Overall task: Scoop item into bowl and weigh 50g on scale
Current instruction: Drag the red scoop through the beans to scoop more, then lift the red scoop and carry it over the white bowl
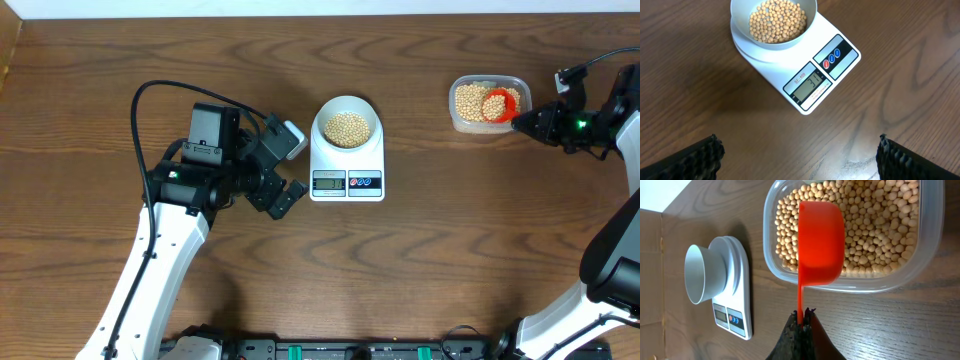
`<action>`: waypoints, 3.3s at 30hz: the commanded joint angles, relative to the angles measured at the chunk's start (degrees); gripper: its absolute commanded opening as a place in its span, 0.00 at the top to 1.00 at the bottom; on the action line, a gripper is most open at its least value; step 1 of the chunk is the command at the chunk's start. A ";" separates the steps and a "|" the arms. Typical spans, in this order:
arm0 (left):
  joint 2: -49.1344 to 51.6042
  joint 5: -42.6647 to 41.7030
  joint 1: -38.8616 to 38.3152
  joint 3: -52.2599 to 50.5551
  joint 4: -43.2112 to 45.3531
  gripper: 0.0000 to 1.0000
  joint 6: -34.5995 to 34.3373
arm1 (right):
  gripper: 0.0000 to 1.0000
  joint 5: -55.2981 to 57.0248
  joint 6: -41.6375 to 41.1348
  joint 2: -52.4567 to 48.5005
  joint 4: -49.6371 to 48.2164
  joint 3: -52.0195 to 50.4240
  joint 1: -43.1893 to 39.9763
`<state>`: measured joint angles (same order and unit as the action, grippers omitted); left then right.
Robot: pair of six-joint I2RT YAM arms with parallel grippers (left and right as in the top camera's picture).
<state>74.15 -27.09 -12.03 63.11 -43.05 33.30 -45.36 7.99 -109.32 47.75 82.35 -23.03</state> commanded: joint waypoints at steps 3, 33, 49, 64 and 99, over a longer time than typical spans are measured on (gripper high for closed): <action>0.33 -0.52 0.24 1.25 0.02 0.00 0.96 | 0.99 -3.26 1.38 -0.22 0.24 0.33 -0.76; 0.33 -0.52 0.24 1.25 0.02 0.00 0.96 | 0.99 -21.16 1.22 -0.22 -1.07 0.33 -4.63; 0.33 -0.52 0.24 1.25 0.02 0.00 0.96 | 0.99 -22.56 -0.70 -0.22 -2.32 0.33 0.76; 0.33 -0.52 0.24 1.25 0.04 0.00 0.96 | 0.99 -22.56 -5.86 -0.22 -8.74 0.33 12.11; 0.33 -0.52 0.24 1.25 0.02 0.00 0.96 | 0.99 -17.11 -4.02 -0.50 -16.72 0.33 27.02</action>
<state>74.15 -27.09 -12.03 63.11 -43.05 33.30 -63.61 2.33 -109.34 31.22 82.35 3.31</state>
